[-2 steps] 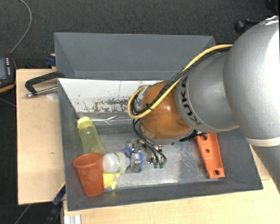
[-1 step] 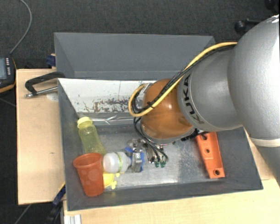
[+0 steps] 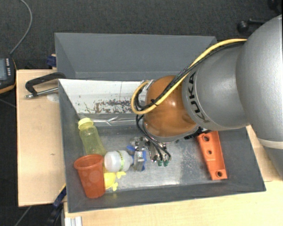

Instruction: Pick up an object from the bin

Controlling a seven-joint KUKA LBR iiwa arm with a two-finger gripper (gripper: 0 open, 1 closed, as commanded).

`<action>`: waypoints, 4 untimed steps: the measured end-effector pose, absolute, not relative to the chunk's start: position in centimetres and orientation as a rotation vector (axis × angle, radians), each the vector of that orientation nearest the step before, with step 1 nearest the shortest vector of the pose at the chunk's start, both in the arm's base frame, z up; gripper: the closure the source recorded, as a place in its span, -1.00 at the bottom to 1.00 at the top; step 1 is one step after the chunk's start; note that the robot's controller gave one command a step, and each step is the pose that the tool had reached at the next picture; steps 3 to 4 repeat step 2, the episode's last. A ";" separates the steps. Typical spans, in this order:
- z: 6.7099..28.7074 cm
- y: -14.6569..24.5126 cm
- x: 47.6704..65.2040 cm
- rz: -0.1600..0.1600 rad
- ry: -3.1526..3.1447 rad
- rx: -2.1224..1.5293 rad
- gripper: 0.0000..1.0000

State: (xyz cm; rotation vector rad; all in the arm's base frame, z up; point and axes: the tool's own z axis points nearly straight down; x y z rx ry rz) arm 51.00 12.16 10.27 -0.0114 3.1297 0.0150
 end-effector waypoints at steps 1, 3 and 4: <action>11.1 12.2 51.1 0.016 3.126 -0.013 1.00; 11.8 12.2 51.1 0.017 3.127 -0.011 1.00; 11.8 12.2 51.1 0.017 3.127 -0.011 1.00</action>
Offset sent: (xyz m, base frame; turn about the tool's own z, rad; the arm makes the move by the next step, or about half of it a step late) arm -0.0001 0.0001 0.0311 0.0000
